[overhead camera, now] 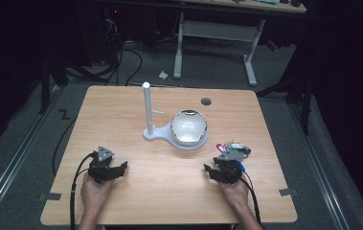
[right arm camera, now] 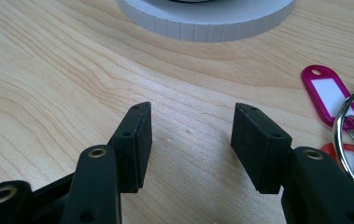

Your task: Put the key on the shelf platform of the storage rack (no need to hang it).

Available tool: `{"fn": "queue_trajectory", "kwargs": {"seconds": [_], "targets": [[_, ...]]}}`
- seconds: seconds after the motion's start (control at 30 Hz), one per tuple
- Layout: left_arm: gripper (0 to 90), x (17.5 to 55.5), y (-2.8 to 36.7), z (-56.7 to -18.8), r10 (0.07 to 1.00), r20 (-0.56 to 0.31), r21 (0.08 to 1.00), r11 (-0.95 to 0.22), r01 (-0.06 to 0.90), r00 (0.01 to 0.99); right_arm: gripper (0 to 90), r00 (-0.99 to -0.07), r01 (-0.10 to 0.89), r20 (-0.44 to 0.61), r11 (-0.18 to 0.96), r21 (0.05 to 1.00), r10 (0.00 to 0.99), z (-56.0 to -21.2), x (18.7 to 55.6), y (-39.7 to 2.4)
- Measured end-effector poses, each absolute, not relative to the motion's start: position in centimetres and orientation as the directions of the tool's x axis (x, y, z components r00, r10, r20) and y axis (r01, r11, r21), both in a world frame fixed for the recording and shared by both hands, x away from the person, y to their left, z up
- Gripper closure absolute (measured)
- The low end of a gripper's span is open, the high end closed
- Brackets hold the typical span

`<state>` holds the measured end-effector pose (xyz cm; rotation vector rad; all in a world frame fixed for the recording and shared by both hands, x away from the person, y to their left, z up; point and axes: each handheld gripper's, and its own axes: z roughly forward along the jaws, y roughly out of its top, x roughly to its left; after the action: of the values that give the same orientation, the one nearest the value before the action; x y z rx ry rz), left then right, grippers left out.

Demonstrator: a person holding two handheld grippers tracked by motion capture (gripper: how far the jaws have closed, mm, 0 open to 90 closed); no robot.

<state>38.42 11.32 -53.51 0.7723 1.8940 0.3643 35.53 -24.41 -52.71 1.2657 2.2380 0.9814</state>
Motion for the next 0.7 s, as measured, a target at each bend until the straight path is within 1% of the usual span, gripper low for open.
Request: {"fn": "queue_trajectory", "kwargs": {"seconds": [0.33,0.57,0.7], "targets": [[30.1,38.4,11.3,-53.5,0.657,-0.7,0.562,0.749,0.35,-0.28,48.8,-0.515,0.589,0.042,0.318,0.743,0.856,-51.9,35.1,-25.1],[30.1,38.4,11.3,-53.5,0.657,-0.7,0.563,0.749,0.35,-0.279,49.4,-0.519,0.584,0.047,0.315,0.748,0.853,-51.6,34.9,-25.3],[30.1,38.4,11.3,-53.5,0.657,-0.7,0.562,0.749,0.35,-0.28,51.3,-0.517,0.584,0.055,0.305,0.752,0.854,-51.3,34.7,-25.5]]}}
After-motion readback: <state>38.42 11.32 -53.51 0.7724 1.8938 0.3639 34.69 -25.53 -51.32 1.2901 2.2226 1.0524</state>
